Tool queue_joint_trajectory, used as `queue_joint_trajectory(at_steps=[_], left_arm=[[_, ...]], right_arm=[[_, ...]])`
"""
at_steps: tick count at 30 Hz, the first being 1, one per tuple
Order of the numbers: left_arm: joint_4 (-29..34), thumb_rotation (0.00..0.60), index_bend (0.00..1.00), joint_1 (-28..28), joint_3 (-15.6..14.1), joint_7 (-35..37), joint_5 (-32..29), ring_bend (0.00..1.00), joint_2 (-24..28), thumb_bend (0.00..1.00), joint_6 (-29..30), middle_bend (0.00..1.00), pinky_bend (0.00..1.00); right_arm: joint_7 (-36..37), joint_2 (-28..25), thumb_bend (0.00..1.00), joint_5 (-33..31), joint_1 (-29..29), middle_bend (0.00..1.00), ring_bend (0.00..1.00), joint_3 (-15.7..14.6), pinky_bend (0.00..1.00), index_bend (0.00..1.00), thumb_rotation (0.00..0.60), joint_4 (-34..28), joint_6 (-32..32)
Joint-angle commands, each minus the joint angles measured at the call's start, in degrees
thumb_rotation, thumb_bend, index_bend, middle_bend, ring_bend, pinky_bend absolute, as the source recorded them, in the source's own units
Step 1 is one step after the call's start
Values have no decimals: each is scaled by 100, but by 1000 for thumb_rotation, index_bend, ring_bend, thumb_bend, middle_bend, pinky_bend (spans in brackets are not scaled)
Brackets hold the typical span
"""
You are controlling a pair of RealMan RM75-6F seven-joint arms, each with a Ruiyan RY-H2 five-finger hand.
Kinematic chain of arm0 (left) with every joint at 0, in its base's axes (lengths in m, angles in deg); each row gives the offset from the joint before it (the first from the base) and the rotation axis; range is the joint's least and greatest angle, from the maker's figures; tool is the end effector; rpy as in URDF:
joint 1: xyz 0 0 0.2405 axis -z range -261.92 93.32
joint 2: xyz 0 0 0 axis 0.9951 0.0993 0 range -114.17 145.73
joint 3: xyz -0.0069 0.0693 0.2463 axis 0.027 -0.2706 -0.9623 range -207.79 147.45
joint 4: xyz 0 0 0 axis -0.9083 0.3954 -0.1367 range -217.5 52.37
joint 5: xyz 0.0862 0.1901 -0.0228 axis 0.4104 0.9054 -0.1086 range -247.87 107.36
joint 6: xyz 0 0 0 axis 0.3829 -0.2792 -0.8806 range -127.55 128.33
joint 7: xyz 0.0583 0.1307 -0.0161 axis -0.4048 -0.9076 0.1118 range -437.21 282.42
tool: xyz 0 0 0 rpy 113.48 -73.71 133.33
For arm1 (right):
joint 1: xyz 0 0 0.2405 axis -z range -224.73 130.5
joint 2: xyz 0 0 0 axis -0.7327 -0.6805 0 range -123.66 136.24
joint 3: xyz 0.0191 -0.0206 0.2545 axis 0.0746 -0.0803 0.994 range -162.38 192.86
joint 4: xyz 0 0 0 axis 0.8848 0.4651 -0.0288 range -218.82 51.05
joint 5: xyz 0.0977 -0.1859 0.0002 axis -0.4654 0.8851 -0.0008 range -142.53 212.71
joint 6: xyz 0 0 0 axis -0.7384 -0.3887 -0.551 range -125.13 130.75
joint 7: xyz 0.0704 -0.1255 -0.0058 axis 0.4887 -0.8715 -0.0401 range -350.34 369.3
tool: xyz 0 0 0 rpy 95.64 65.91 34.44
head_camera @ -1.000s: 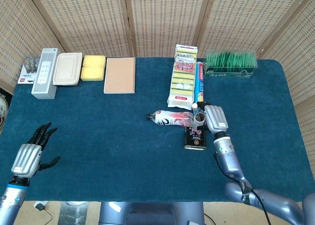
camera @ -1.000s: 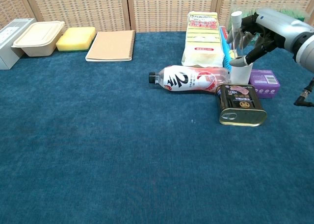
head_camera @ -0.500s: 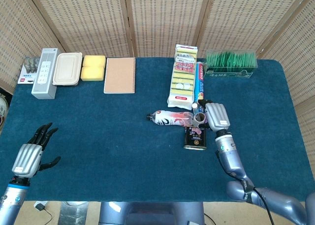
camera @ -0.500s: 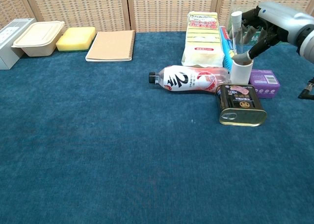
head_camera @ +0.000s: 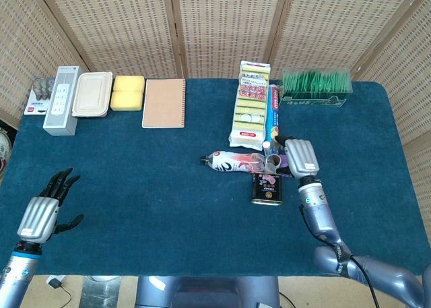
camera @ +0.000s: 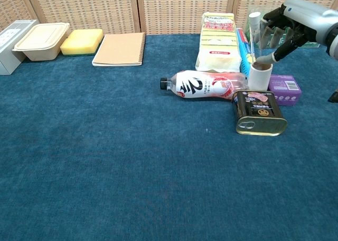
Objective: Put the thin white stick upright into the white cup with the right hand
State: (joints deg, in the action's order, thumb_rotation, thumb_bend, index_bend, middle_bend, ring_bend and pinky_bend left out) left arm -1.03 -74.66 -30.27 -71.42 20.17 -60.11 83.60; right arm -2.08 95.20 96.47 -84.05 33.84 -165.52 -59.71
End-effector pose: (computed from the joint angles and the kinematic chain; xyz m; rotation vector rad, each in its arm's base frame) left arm -0.3058 0.1966 0.0926 -1.5098 -0.9778 -1.0383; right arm -0.1738 -0.3693 0.0323 1.4732 -1.0690 1.1114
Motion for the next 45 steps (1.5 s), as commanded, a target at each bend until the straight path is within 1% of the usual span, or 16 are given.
queue_joint_trajectory(at_steps=[1,23,37,41,45], left_arm=[[0,600,96,0,2,-1,-5,30,0,197,-1,36,314],[14,600,96,-6,9,44,2,30,33,198,28,37,314],[11,600,96,-2,8,29,-7,30,27,197,9,36,314],[9,600,95,-2,13,23,-18,30,23,198,4,37,314],[11,600,96,-1,12,18,-18,30,22,197,2,36,314]], right_arm=[[-20,17,259,-28,-2,495,474,-22,531,461,600,3,12],[-154,253,260,-147,-112,513,501,-32,536,483,600,65,-30],[-418,211,272,-178,-205,580,583,-69,578,545,600,86,21],[-513,175,274,-196,-226,585,592,-95,585,546,600,62,54],[-592,161,283,-230,-245,607,623,-86,620,552,600,33,29]])
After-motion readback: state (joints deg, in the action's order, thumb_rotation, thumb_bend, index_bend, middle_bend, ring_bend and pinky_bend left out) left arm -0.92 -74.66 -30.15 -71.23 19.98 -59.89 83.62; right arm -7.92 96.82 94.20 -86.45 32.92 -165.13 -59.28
